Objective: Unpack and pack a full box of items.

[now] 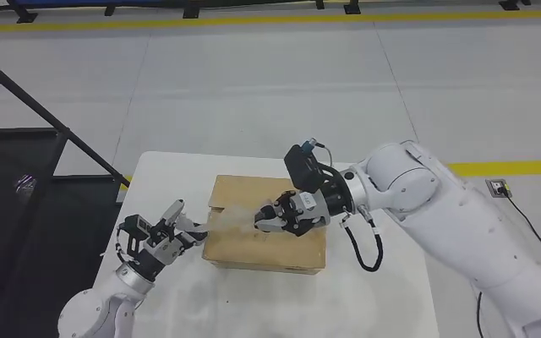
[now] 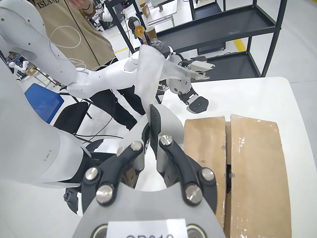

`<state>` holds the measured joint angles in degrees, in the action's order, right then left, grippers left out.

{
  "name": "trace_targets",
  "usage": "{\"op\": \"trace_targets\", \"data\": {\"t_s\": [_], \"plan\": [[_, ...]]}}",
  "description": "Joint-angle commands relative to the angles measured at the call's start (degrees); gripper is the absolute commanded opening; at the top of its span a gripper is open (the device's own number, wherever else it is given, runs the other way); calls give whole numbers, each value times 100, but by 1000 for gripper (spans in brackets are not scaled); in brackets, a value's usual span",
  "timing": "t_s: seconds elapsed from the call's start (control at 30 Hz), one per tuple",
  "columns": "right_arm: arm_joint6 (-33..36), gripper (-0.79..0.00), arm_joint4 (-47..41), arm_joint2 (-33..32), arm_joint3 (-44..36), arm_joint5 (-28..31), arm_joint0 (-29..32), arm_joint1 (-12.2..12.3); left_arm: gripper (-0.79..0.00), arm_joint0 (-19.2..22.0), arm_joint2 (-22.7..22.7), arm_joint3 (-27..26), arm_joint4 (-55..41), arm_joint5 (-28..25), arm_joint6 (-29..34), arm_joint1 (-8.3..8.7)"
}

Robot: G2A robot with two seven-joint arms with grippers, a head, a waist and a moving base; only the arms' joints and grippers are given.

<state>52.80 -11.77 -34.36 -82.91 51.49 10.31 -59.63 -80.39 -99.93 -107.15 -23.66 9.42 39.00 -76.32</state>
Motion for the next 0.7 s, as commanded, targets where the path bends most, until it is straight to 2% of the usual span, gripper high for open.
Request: {"op": "trace_targets", "data": {"t_s": [0.0, 0.47, 0.5, 0.57, 0.6, 0.63, 0.67], "plan": [[-81, -785, -8, 80, 46, 81, -48, 34, 0, 24, -10, 59, -40, 18, -5, 15], [-341, -785, -143, 518, 173, 340, -351, 198, -12, 173, 39, 270, -183, 12, 228, 126], [-349, -785, -154, 543, 178, 349, -369, 204, -123, 178, 46, 277, -173, -14, 251, 135], [-367, -785, -182, 592, 190, 366, -401, 213, -209, 183, 77, 280, -55, -56, 218, 151], [-374, -785, -195, 615, 196, 373, -417, 217, -271, 186, 100, 281, -59, -74, 227, 157], [-378, -785, -200, 640, 200, 378, -433, 220, -385, 188, 108, 288, -41, -98, 216, 163], [-381, -785, -219, 666, 212, 380, -445, 223, -422, 187, 118, 293, -34, -119, 202, 169]]}}
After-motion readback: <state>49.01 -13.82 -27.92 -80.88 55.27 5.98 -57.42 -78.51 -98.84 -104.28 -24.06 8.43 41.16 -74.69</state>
